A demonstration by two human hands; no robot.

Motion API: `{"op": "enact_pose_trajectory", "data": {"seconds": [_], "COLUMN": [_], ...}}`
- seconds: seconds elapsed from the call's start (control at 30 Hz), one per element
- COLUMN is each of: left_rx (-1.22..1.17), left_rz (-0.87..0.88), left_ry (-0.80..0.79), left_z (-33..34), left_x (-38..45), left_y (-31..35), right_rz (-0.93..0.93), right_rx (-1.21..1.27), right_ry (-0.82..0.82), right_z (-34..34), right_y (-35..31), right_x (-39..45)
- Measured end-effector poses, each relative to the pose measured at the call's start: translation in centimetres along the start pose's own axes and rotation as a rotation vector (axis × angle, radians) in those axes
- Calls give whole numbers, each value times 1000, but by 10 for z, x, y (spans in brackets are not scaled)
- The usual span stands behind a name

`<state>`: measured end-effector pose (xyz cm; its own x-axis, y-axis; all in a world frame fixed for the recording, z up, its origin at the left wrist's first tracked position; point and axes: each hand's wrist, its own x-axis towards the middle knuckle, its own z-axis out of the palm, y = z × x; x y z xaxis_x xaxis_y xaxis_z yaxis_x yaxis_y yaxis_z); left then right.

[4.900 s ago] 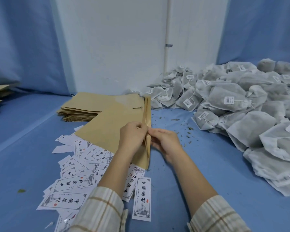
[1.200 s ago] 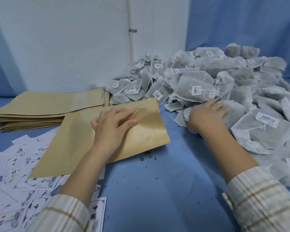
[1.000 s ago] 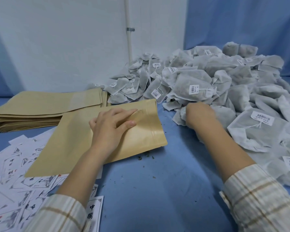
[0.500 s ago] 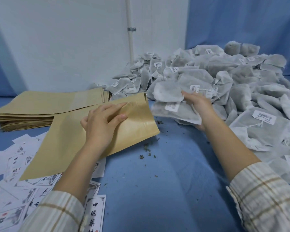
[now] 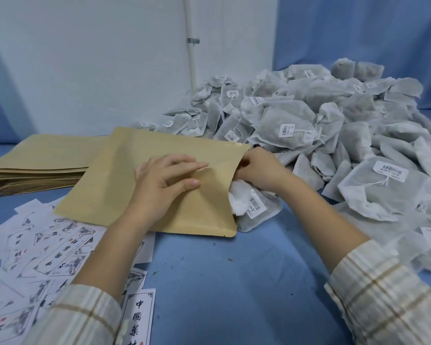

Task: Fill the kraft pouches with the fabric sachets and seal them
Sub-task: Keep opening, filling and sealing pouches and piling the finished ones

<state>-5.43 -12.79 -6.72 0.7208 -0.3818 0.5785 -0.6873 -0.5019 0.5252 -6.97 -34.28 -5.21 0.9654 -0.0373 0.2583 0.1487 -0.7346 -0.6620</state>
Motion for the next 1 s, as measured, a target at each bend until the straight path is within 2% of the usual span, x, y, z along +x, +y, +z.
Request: {"op": "enact_pose_trajectory", "data": {"seconds": [0.1, 0.13, 0.3, 0.33, 0.43, 0.53, 0.67, 0.7, 0.8, 0.93, 1.0], "left_rx": [-20, -23, -69, -95, -105, -102, -125, -137, -174, -96, -64], "left_rz": [11, 9, -134, -161, -188, -196, -207, -202, -141, -41, -16], "left_ry": [-7, 2, 192, 216, 234, 235, 238, 232, 181, 127, 131], "left_z": [-1, -1, -3, -4, -5, -6, -7, -7, -2, 3, 4], "left_x": [-1, -1, 0, 1, 2, 1, 1, 1, 1, 1, 1], "left_y": [-2, -2, -4, -5, -6, -5, -5, -3, 6, 15, 15], "right_rz": [46, 103, 460, 494, 537, 539, 524, 532, 501, 241, 127], "right_rx": [-108, -54, 388, 548, 1072, 1240, 1435, 1375, 919, 496, 185], "right_ry": [143, 194, 368, 390, 456, 488, 622, 602, 498, 441, 294], "right_z": [3, 3, -22, -27, -32, -32, -34, -30, -1, 30, 32], "right_y": [2, 5, 18, 21, 20, 19, 11, 4, -13, -24, -23], "right_x": [3, 4, 7, 8, 6, 8, 8, 6, 3, 0, -1]}}
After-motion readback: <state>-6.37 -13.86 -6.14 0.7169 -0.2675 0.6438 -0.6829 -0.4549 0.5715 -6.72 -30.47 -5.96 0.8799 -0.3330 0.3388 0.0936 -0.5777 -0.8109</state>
